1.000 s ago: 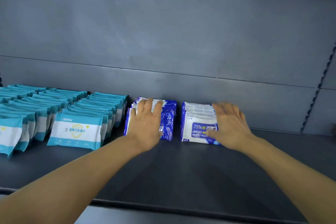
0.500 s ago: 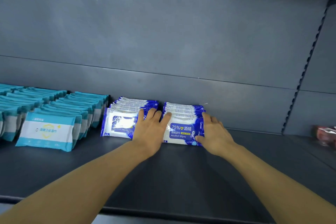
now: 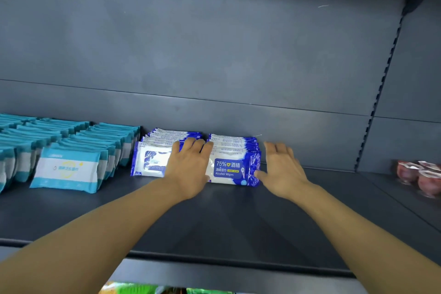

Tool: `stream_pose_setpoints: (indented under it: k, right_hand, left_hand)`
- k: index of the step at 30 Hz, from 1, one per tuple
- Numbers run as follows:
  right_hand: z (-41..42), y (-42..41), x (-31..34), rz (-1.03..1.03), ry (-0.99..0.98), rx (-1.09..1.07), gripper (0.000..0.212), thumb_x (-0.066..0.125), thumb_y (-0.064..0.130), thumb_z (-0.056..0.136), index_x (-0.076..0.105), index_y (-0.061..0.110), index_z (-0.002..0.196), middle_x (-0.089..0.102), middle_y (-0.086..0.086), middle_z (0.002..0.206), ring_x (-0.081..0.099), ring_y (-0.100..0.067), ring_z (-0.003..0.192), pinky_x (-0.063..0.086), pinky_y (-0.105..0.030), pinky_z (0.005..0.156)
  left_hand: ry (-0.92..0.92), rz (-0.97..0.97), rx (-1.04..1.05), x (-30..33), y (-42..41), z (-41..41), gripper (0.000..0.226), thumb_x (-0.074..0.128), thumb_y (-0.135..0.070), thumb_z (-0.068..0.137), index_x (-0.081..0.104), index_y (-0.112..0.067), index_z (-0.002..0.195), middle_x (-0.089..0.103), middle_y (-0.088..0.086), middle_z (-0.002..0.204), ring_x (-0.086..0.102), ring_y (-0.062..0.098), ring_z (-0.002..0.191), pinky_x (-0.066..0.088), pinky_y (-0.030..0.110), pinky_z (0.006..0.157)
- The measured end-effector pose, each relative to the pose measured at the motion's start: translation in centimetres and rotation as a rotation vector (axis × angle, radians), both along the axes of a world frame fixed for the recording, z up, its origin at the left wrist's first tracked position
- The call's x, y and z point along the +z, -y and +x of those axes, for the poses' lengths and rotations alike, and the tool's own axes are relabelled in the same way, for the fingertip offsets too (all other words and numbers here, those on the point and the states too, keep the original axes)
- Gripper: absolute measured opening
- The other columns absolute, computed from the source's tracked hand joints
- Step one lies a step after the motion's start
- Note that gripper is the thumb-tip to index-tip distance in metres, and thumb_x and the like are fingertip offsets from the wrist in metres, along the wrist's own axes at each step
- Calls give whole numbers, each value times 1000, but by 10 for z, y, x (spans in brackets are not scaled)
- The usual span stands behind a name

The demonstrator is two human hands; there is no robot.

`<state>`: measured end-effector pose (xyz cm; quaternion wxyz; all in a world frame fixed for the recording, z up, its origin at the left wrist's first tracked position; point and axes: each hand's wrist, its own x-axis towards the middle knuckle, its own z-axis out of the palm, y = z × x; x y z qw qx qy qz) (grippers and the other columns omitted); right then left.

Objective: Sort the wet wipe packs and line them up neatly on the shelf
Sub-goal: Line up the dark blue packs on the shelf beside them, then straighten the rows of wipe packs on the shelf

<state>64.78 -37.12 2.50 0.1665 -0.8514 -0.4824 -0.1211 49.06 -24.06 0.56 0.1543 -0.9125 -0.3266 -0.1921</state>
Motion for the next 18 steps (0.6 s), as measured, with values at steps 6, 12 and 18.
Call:
stream_pose_setpoints:
  k: [6, 12, 18]
  right_hand:
    - [-58, 15, 9, -31, 55, 61, 58, 60, 32, 88, 36, 12, 137, 38, -7, 138, 35, -26, 126, 36, -36, 101]
    - [-144, 26, 2, -83, 41, 45, 53, 60, 32, 89, 40, 9, 133, 42, -9, 134, 38, -29, 124, 38, -38, 98]
    - [-227, 32, -5, -88, 13, 19, 51, 60, 33, 89, 41, 10, 130, 45, -10, 129, 43, -29, 122, 41, -39, 92]
  left_hand:
    - [-53, -78, 44, 25, 13, -53, 44, 53, -35, 90, 42, -17, 129, 55, 6, 124, 49, 26, 117, 39, 37, 91]
    - [-46, -110, 28, 33, 19, -138, 44, 50, -38, 91, 44, -21, 132, 55, 5, 128, 53, 28, 116, 43, 36, 85]
    - [-37, -192, 14, 22, 23, -224, 43, 53, -42, 90, 47, -21, 128, 58, 8, 120, 54, 31, 112, 44, 37, 86]
